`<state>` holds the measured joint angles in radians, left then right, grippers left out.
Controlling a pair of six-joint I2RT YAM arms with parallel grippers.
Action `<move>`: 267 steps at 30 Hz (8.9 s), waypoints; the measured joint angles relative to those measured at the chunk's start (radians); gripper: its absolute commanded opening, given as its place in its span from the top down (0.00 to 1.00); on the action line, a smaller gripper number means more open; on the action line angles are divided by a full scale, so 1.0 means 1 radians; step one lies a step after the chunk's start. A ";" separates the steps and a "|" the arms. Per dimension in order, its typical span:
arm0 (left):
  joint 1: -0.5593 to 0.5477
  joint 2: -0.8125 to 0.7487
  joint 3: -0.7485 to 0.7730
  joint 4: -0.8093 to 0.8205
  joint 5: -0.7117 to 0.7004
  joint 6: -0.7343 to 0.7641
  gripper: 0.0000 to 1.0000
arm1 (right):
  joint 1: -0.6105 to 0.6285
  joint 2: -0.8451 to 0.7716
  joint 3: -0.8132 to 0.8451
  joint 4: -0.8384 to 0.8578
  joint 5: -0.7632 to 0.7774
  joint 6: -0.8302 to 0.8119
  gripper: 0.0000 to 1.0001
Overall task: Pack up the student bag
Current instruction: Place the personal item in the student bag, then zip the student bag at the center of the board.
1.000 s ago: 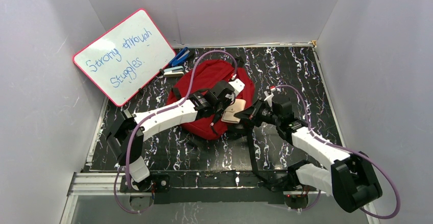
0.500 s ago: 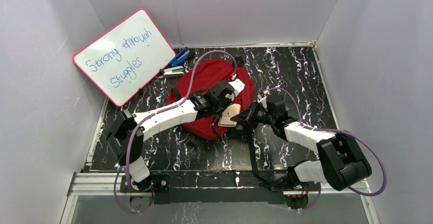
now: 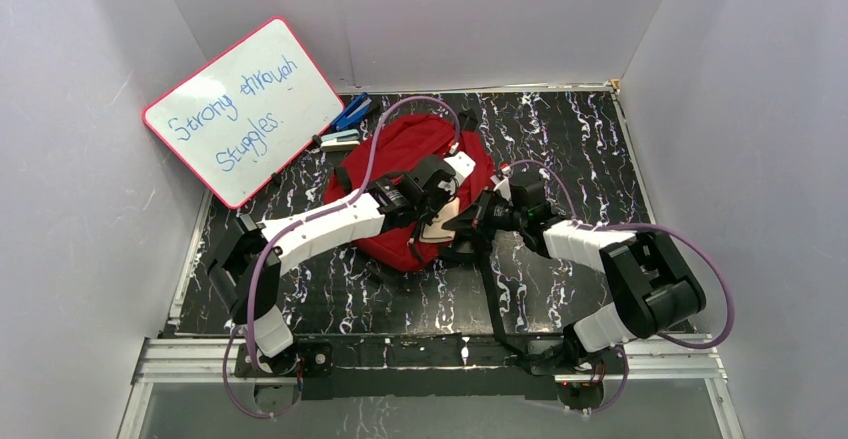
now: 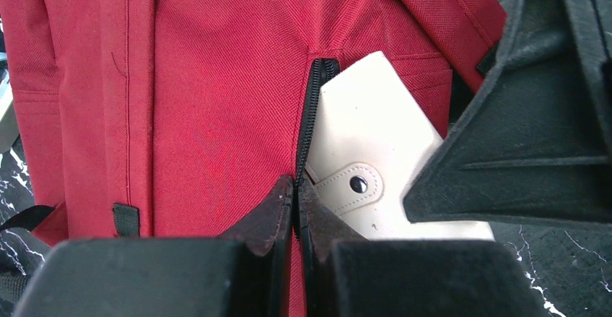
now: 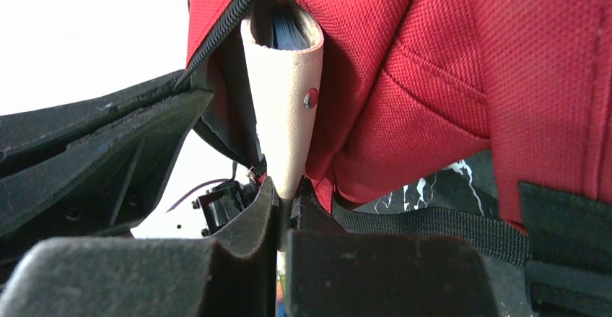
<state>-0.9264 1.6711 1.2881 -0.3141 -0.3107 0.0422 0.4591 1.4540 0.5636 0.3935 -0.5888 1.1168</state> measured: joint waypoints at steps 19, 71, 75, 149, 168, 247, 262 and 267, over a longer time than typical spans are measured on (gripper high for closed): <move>0.008 -0.028 -0.021 0.021 0.000 -0.001 1.00 | -0.013 0.043 -0.014 0.161 0.005 0.165 1.00; 0.015 -0.028 -0.010 -0.003 0.031 -0.018 1.00 | 0.211 0.335 0.142 0.410 0.297 0.158 0.59; 0.016 -0.031 -0.002 0.007 0.008 -0.014 1.00 | 0.219 0.326 0.141 0.404 0.309 0.139 0.45; 0.252 -0.478 -0.646 0.231 0.366 -0.556 0.58 | 0.390 -0.042 0.208 -0.455 0.301 -0.545 0.70; 0.252 -0.449 -0.636 0.237 0.367 -0.550 0.59 | 0.394 -0.055 0.208 -0.449 0.268 -0.567 0.66; 0.246 -0.418 -0.621 0.274 0.343 -0.539 0.62 | 0.555 -0.219 0.079 -0.382 0.688 0.051 0.59; 0.246 -0.418 -0.621 0.277 0.343 -0.536 0.62 | 0.603 -0.154 0.076 -0.251 0.787 0.213 0.59; 0.246 -0.418 -0.621 0.277 0.343 -0.536 0.62 | 0.603 -0.125 0.076 -0.272 0.800 0.235 0.58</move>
<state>-0.6800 1.2530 0.6666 -0.0372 0.0322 -0.4938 1.0626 1.3289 0.6395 0.1219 0.2115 1.3518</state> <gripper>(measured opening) 0.381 0.415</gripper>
